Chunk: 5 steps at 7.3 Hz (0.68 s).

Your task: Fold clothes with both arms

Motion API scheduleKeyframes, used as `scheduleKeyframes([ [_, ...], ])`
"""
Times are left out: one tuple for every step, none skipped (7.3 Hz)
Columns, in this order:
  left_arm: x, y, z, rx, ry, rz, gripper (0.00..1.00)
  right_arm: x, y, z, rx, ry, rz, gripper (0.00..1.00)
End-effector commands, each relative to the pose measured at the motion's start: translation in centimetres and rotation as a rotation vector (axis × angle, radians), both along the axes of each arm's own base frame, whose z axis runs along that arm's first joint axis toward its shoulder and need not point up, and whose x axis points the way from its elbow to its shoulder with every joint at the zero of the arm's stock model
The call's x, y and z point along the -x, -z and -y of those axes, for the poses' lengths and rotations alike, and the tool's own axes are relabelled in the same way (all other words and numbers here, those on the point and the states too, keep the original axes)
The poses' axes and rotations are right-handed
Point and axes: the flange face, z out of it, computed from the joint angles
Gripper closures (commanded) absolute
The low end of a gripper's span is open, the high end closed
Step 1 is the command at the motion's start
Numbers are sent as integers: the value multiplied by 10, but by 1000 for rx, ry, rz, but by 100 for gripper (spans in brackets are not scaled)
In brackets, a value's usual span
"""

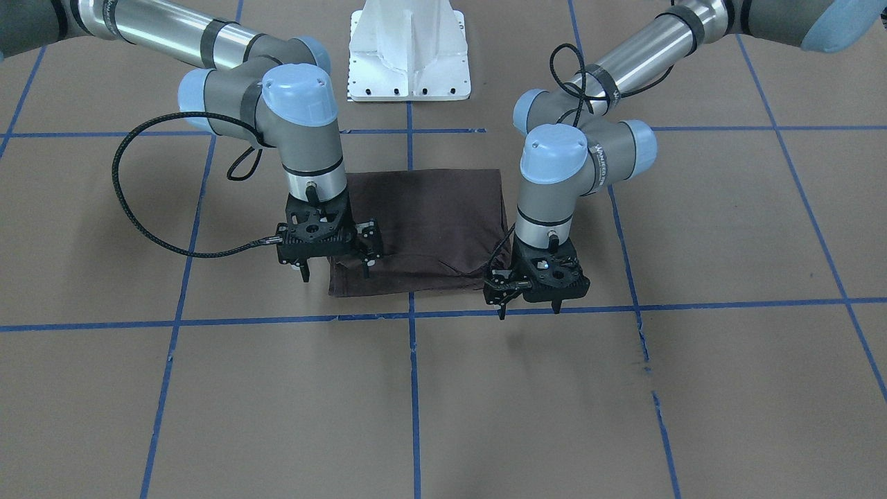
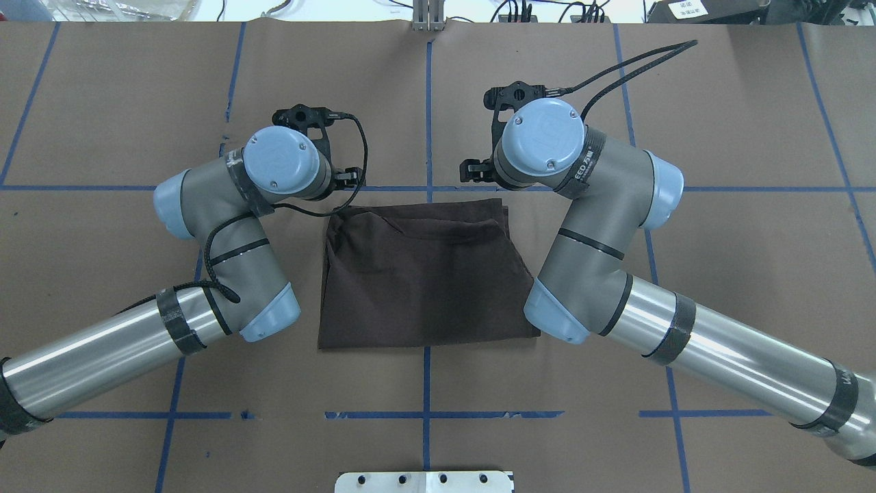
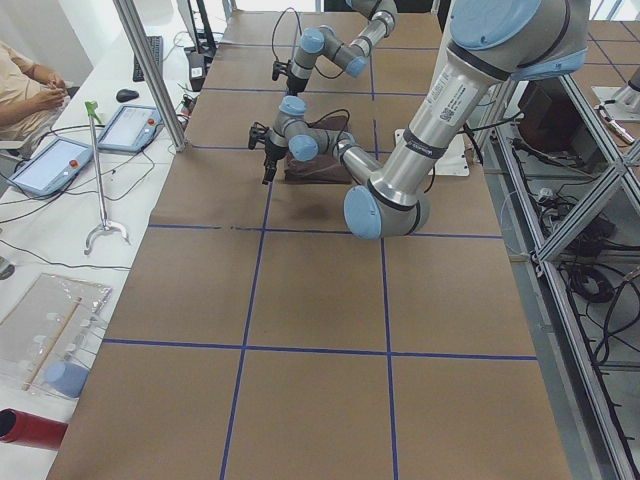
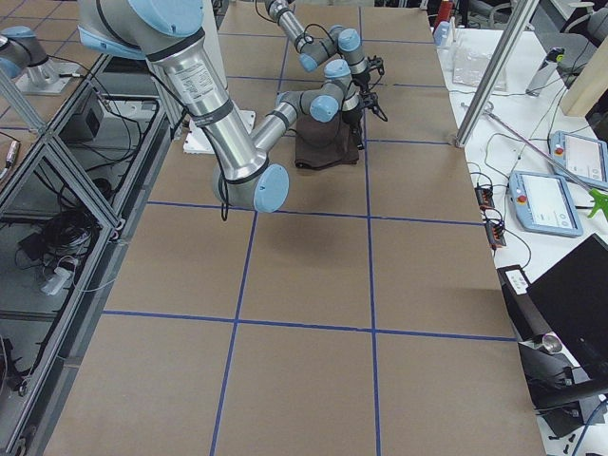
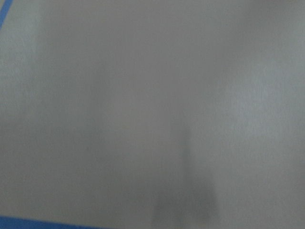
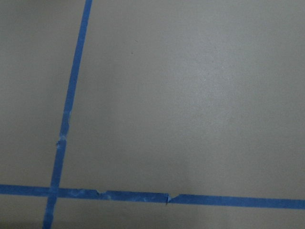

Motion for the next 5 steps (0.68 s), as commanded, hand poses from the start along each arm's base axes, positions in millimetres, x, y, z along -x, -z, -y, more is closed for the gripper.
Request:
scheduleKeyframes([
  [19,18,0,-44,-79,-55,0,43,0,-50,-3,-59,-3,0],
  [19,18,0,-44,-79,-55,0,57,-12,-68,-24,-56,-80,0],
  [19,18,0,-43,-78,-56,0,64,-23,-76,-22,-39,-106,0],
  [19,13,-2,-38,-79,-53,0,66,-29,-75,-28,-28,-125,0],
  [19,12,-2,-36,-78,-53,0,67,-34,-75,-40,-15,-143,0],
])
